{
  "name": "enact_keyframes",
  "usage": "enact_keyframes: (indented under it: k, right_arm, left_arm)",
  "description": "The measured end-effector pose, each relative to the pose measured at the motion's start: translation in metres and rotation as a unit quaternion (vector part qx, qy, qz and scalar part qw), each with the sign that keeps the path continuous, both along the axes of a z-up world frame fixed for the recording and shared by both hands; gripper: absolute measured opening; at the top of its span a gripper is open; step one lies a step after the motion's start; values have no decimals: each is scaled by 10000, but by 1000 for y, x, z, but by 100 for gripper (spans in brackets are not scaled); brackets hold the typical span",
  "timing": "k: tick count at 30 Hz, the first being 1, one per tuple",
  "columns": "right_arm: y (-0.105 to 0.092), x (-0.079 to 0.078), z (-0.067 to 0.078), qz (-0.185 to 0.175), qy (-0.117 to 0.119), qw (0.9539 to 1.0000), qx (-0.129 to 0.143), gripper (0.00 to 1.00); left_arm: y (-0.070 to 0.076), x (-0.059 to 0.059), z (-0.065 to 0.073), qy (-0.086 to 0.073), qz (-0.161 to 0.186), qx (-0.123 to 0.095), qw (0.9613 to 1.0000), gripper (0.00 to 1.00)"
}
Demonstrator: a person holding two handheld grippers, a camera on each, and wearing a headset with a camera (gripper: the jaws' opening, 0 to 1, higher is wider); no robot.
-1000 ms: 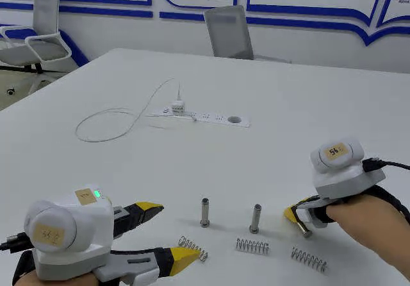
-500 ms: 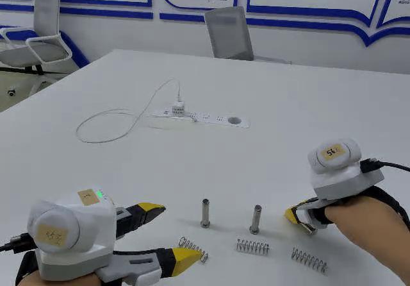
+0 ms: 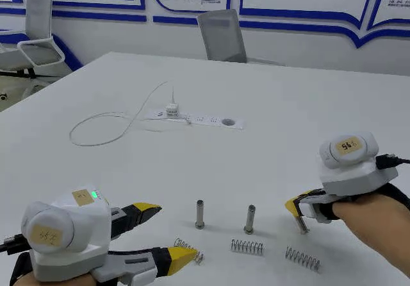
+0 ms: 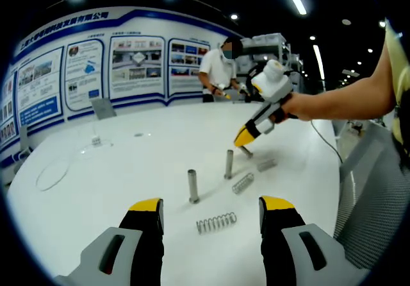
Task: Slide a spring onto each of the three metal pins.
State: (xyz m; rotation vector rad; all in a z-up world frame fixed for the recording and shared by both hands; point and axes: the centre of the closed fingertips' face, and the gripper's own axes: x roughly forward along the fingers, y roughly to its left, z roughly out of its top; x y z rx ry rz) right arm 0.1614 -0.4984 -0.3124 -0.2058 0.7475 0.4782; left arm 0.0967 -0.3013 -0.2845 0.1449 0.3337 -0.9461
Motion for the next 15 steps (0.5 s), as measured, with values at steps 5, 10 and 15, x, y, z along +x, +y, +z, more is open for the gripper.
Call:
enact_keyframes:
  k: [5,10,15]
  right_arm:
    - [-4,-4,7,-28,-149,9999,33,9]
    - [-8,-7,8,-74,-172,9998,87,9]
    - [-10,-13,9,-87,-218,9996,128,9]
  left_arm:
    - [-2,0,3,-19,-32,10,10000,61]
    - [-3,-1,3,-22,-59,24,10000,61]
    - [-4,-2,4,-11,-53,4,10000,62]
